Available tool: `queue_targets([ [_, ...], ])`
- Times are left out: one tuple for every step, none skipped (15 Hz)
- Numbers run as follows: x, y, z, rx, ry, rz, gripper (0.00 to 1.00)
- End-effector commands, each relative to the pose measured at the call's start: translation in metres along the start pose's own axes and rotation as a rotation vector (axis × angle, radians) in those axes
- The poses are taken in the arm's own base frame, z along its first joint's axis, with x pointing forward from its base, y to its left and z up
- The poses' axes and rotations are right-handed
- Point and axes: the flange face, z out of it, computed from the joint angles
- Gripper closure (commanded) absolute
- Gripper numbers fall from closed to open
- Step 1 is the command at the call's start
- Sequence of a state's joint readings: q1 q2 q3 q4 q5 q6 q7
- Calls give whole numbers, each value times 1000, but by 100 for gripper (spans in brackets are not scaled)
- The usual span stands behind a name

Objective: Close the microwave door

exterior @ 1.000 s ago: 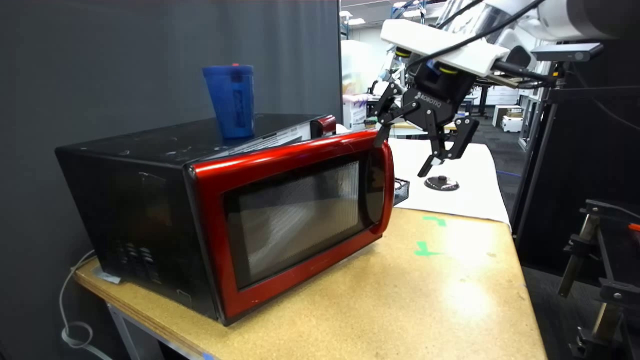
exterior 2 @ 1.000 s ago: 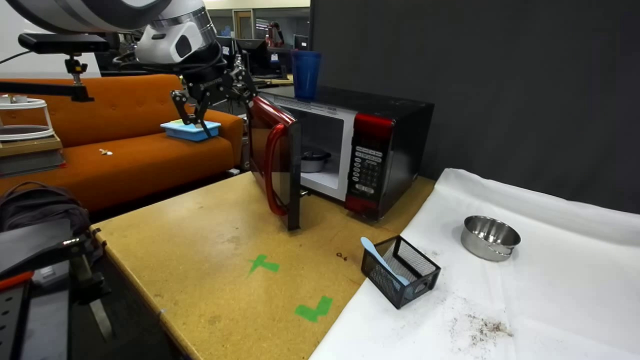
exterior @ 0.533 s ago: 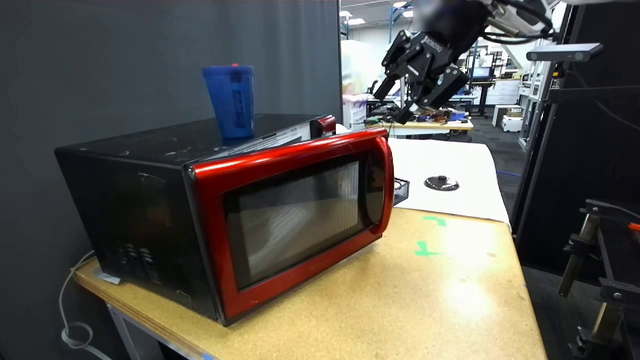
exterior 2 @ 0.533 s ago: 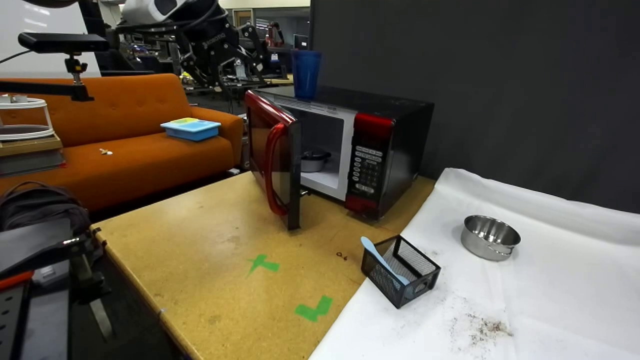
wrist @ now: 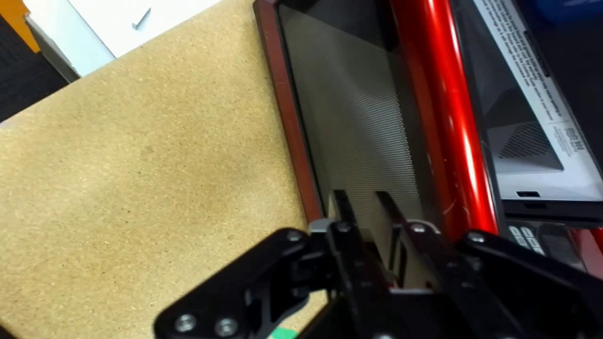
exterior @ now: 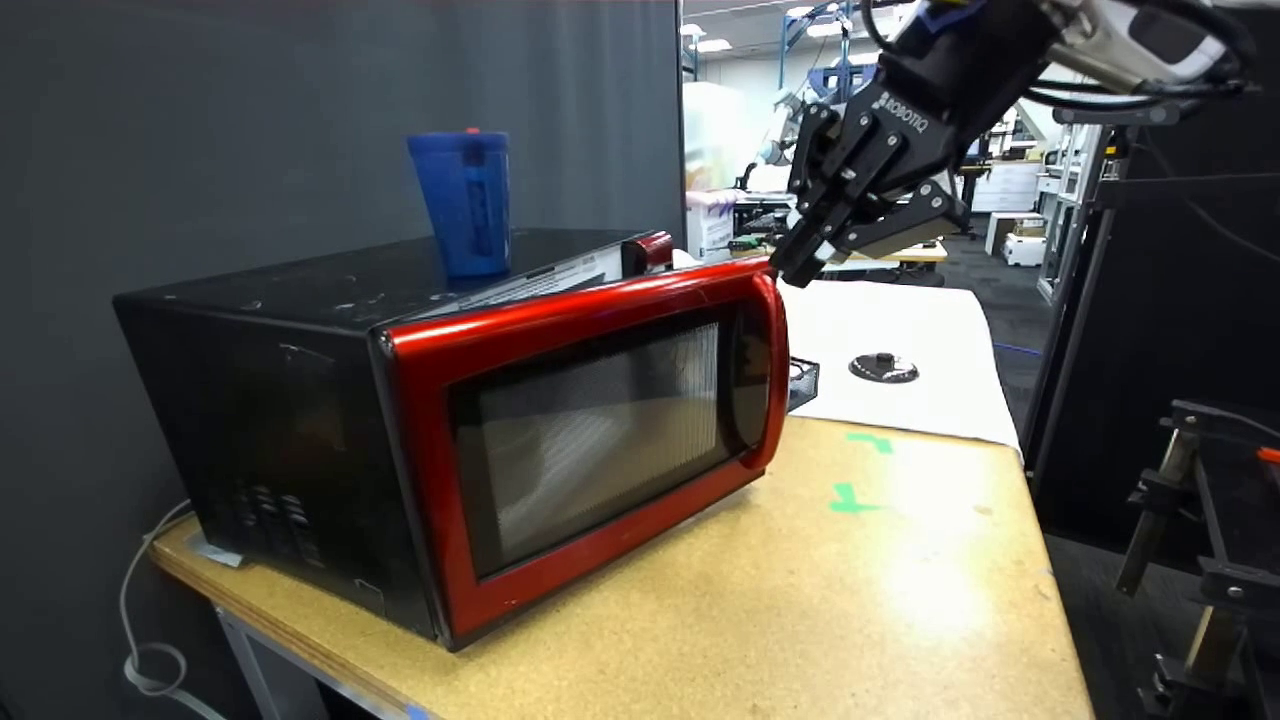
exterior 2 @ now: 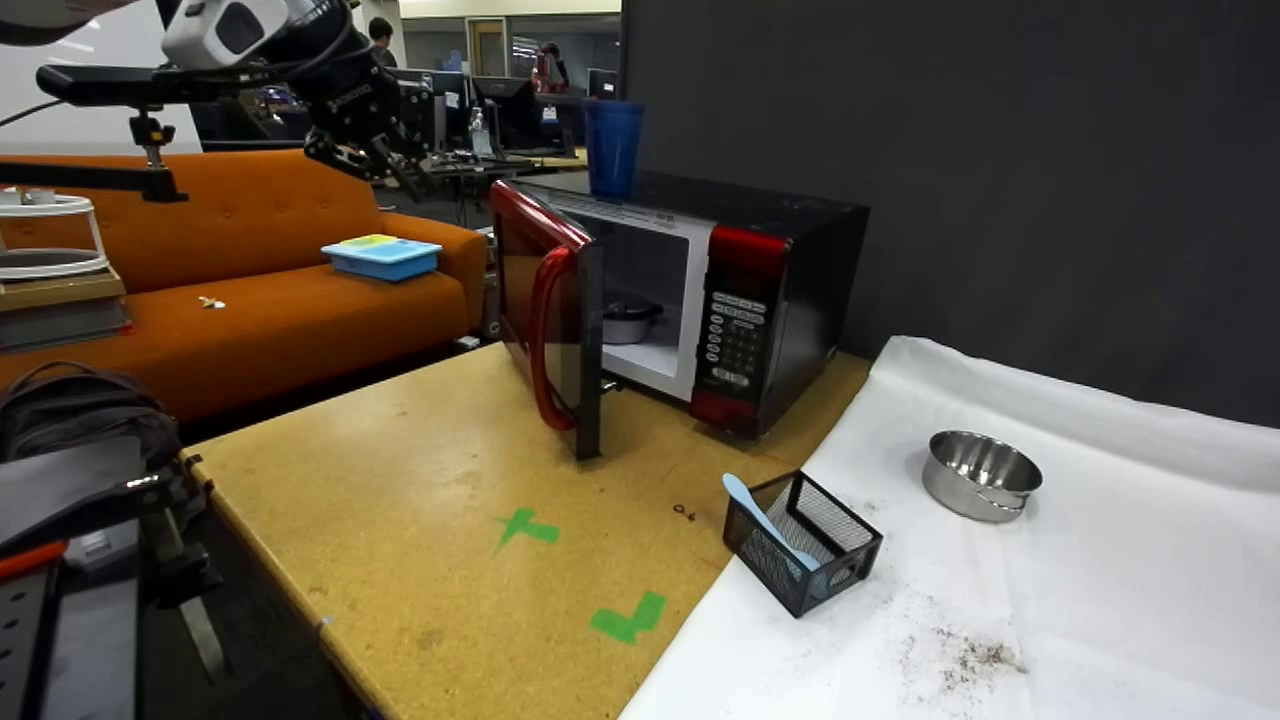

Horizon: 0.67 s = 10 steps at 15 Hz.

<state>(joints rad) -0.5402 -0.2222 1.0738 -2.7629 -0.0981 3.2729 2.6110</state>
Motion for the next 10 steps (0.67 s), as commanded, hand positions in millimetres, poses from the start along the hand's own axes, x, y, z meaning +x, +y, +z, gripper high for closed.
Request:
queue_targets([
  [3,3,8,25,44,36,100],
  [7,4,12,28,57,53,100],
  [9,4,15,30,71,68,100],
  [13,5,20,28,81,82,100],
  [15,5,24,26,91,92,100],
  [17,6,28,26,101,97,100],
  [18,7,32,27,108,96,100],
  [17,7,37,32,118,87,100],
  [17,7,42,35,127,77,100],
  [15,7,47,46,136,57,100],
])
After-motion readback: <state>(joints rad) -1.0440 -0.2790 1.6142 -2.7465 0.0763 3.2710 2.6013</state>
